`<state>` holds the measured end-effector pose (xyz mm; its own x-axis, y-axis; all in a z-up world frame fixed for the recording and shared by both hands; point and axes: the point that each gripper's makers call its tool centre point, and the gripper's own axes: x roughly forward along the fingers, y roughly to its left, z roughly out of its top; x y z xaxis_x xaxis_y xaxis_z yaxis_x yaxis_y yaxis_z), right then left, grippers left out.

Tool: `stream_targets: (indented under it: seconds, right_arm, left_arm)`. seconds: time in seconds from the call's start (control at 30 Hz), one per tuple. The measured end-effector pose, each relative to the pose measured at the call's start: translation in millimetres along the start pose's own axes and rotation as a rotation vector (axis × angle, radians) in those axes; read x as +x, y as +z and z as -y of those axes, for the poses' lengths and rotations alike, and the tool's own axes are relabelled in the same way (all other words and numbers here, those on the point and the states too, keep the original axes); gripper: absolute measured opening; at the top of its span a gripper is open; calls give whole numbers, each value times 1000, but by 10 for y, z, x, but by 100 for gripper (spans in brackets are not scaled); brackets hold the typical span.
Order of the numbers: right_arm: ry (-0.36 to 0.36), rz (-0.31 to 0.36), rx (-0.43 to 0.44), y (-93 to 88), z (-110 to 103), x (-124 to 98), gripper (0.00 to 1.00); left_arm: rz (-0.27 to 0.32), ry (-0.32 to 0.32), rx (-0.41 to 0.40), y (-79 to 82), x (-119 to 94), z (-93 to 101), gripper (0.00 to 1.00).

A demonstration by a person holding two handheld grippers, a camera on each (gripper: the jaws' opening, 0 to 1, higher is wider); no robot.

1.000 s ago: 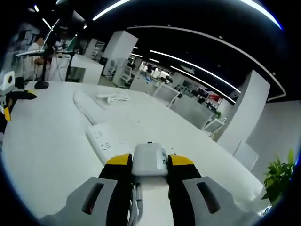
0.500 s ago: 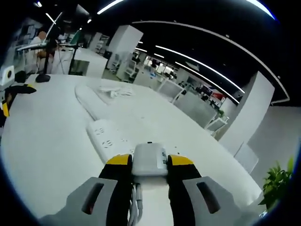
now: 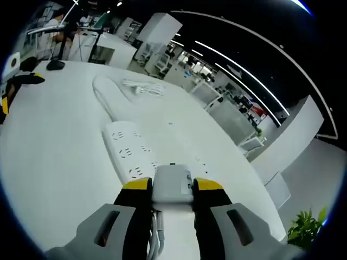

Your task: Straighten the power strip on the desk, plug the charger into it

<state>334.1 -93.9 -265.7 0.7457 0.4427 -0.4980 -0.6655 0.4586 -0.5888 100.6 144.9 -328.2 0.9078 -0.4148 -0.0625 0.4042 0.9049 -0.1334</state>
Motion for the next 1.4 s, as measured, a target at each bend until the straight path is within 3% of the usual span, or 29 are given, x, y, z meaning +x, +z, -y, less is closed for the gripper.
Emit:
stream_targets:
  seconds: [0.63,1.03,1.4]
  right_arm:
    - [49,-129,-139,-54,-99,112,27]
    - [93,-250,-226,-178,-133,209,27]
    - [173,-400,-344,-338,-261,223,27]
  left_arm:
    - [-1,-5,-4,22,0,10,99]
    - [-26,1,-1,-12,-13,-18,99]
    - [-48,-3,1,-18,19,-12,99]
